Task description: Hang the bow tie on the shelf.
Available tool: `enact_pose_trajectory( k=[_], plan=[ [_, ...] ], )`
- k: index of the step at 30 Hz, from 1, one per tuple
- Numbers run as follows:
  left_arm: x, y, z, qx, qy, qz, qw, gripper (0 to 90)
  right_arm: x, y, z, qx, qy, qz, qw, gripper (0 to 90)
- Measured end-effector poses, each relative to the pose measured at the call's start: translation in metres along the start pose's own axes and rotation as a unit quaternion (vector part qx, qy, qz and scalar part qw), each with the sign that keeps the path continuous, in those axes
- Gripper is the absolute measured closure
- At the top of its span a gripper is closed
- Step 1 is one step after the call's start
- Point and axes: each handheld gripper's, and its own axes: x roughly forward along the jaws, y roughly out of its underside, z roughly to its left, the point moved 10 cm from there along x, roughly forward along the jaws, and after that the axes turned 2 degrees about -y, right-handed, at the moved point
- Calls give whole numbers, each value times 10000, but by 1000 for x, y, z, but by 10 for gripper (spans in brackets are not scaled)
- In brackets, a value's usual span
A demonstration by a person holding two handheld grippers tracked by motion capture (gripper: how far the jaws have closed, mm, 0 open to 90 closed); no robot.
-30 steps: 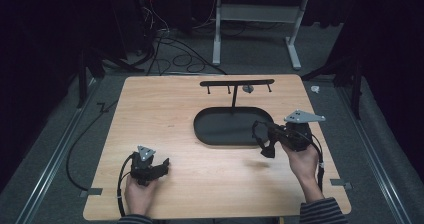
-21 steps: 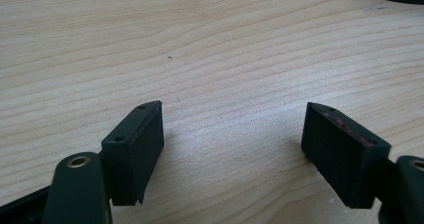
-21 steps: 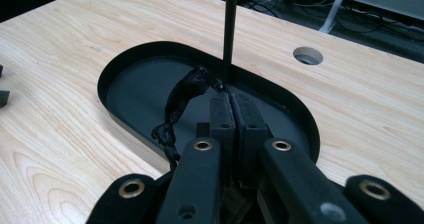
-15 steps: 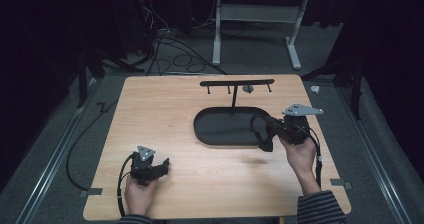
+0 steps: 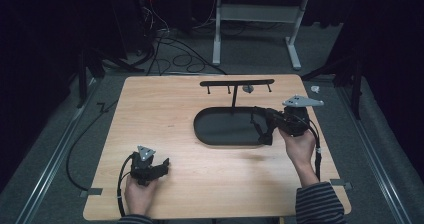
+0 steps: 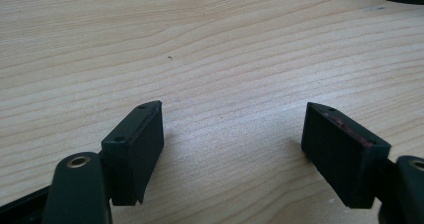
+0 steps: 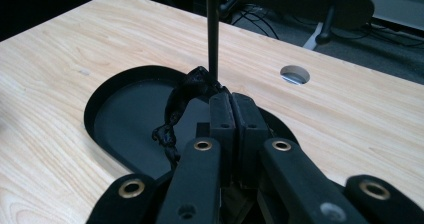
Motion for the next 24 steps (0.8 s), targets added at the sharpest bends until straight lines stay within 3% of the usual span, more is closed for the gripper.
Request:
enact_pose_trajectory(
  k=[24],
  plan=[
    [0,0,0,-4,10,-1,10000,254,6,-32,-6,-42,108,-123,9999,900]
  ],
)
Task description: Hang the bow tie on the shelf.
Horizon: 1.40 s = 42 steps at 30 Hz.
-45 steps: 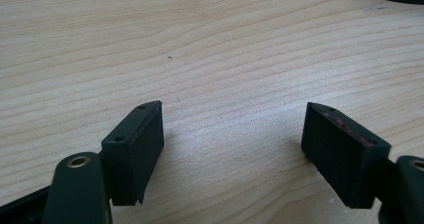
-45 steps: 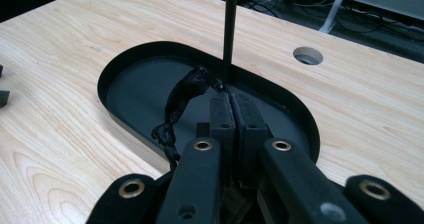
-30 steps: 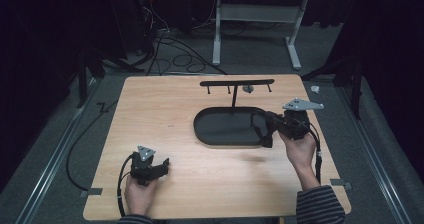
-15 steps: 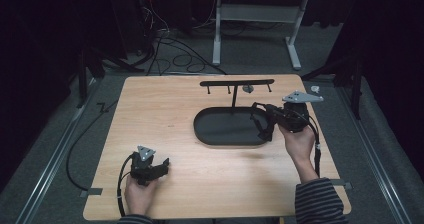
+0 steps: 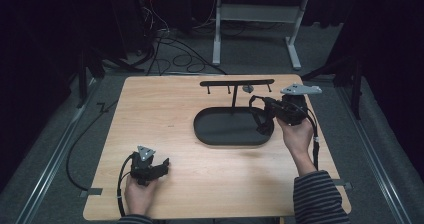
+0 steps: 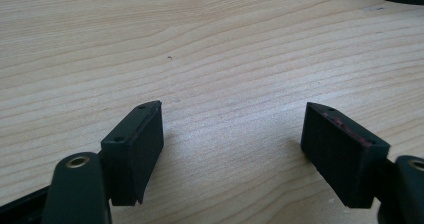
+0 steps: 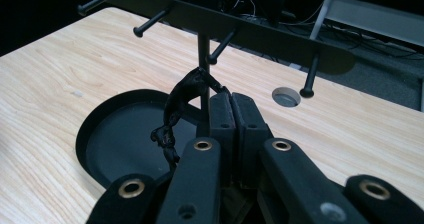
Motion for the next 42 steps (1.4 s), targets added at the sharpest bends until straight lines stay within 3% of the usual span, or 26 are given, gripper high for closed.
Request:
enact_pose_trajectory(
  k=[14,20,36,42],
  plan=[
    [0,0,0,-10,11,-1,10000,253,12,-18,-1,-20,64,-29,10000,900],
    [-1,0,0,-5,22,17,10000,252,19,-25,-4,97,136,-66,9998,900],
    [0,0,0,-7,26,10,10000,251,42,-32,-19,375,382,-106,9985,900],
    [0,0,0,-19,27,0,10000,251,47,-29,-21,370,429,-50,9984,900]
  ],
)
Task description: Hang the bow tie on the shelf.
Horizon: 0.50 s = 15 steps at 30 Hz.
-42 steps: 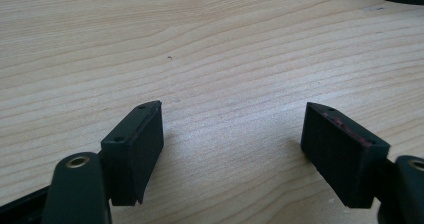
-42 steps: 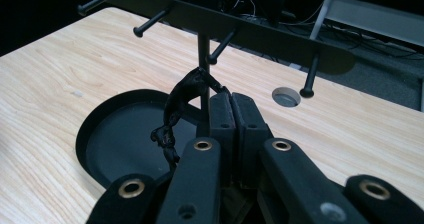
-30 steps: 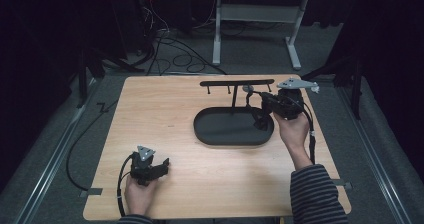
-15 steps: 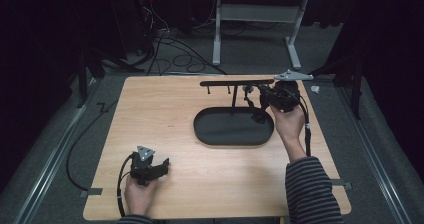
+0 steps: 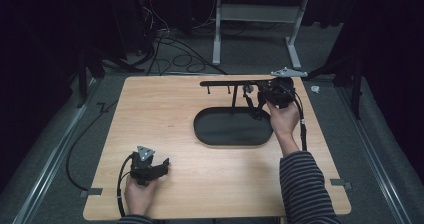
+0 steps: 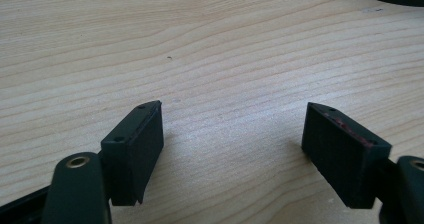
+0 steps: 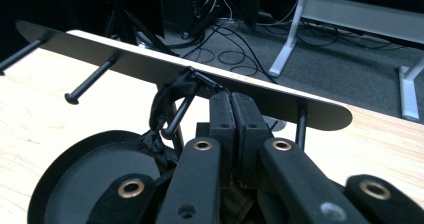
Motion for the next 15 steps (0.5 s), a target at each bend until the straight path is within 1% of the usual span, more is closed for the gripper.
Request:
enact_pose_trajectory(
  k=[4,7,10,15],
  plan=[
    [0,0,0,11,0,11,10000,251,2,3,0,-55,38,63,10000,900],
    [0,0,0,12,-1,11,10000,251,3,5,0,-45,59,89,9999,900],
    [0,0,0,12,-3,10,10000,251,7,12,-3,-64,97,169,9998,900],
    [0,0,0,2,-6,-1,10000,252,9,18,-3,-11,96,228,9997,900]
  ],
)
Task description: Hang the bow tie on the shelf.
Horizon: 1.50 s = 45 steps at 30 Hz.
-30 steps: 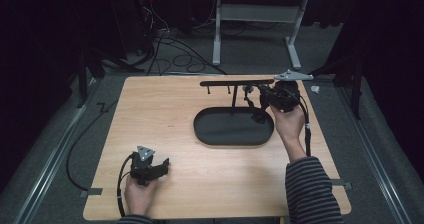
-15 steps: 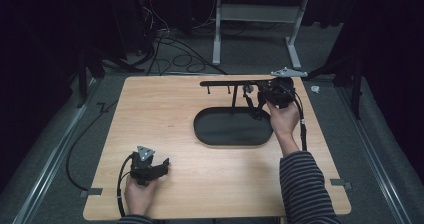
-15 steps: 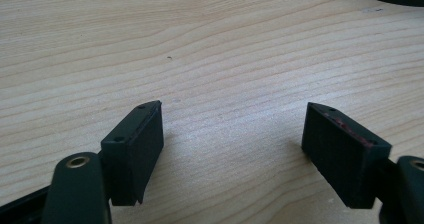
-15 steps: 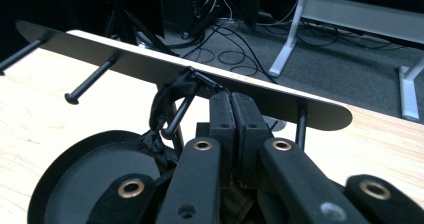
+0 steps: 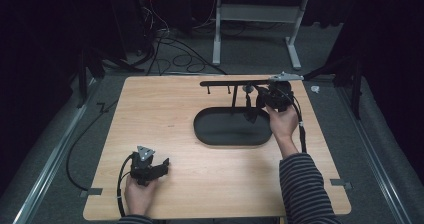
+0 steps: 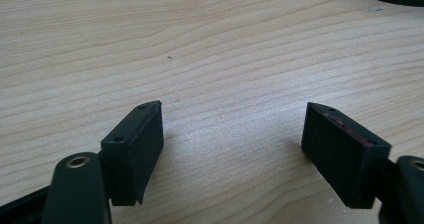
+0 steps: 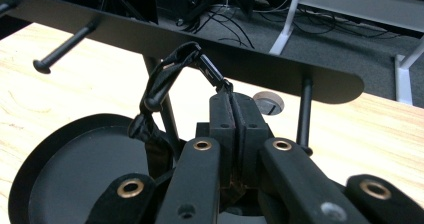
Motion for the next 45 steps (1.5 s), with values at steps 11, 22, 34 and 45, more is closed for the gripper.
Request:
enact_pose_trajectory(
  k=[11,22,34,45],
  plan=[
    [0,0,0,3,-3,0,10000,252,5,9,1,5,-36,99,9999,897],
    [0,0,0,0,1,0,10000,251,7,14,4,27,-114,144,9998,864],
    [0,0,0,5,-3,1,10000,251,-5,10,7,-60,-250,43,9997,794],
    [0,0,0,9,-7,0,10000,250,-22,12,0,47,-349,-83,9993,757]
  ],
)
